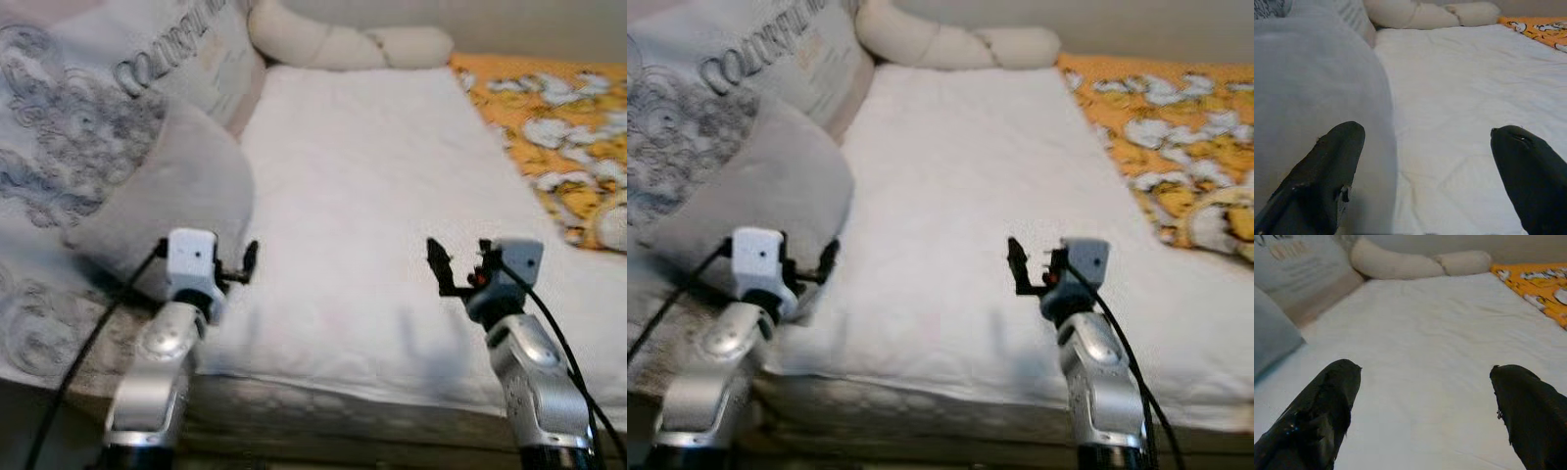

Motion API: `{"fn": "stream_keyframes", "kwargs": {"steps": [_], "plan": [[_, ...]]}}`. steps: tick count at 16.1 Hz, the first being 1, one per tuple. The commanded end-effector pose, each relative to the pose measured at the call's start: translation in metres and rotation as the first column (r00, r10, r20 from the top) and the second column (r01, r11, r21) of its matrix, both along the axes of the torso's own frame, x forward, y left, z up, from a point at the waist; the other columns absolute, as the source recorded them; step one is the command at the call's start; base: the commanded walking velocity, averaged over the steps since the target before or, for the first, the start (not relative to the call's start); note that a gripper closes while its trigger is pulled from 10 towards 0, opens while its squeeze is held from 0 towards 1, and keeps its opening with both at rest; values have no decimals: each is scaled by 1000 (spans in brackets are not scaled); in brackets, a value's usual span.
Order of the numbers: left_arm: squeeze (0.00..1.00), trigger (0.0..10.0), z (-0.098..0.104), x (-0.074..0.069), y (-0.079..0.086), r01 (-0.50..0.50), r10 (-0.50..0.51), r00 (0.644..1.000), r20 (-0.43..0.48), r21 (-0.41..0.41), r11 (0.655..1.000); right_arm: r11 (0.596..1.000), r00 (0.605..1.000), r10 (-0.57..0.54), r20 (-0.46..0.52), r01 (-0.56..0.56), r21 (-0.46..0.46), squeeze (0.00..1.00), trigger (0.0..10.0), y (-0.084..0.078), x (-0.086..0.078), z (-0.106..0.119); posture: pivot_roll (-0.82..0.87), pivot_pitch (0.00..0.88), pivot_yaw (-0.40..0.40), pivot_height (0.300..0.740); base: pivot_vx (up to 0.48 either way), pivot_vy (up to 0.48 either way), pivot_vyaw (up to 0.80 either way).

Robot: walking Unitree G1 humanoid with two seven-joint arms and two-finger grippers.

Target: Clean up the room

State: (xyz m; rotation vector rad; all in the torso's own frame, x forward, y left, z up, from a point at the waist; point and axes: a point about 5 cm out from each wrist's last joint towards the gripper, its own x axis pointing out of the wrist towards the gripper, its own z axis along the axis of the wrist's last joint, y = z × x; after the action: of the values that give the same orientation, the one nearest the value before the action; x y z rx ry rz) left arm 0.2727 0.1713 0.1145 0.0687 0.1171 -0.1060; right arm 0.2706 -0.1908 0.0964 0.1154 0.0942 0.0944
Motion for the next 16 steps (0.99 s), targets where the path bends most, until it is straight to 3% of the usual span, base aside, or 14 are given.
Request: {"fn": "stream_keyframes", "kwargs": {"steps": [1, 13, 16], "plan": [[1000, 10000, -8, -3, 10, -43, 44, 999, -33, 20, 999, 1000, 1000, 27, -5, -27, 4, 1000, 10000, 9, 4, 0, -25, 0, 7, 740, 0, -274, 0], [1000, 10000, -9, -3, 15, -29, 32, 999, -38, 71, 997, 998, 999, 55, -2, -55, 15, 1000, 10000, 17, 5, -6, -25, 0, 17, 740, 0, -291, 0], [1000, 10000, -11, -5, 13, -22, 25, 999, -44, 71, 997, 1000, 1000, 13, -13, -13, 24, 1000, 10000, 10, 5, -8, -14, 0, 17, 740, 0, -308, 0]]}}
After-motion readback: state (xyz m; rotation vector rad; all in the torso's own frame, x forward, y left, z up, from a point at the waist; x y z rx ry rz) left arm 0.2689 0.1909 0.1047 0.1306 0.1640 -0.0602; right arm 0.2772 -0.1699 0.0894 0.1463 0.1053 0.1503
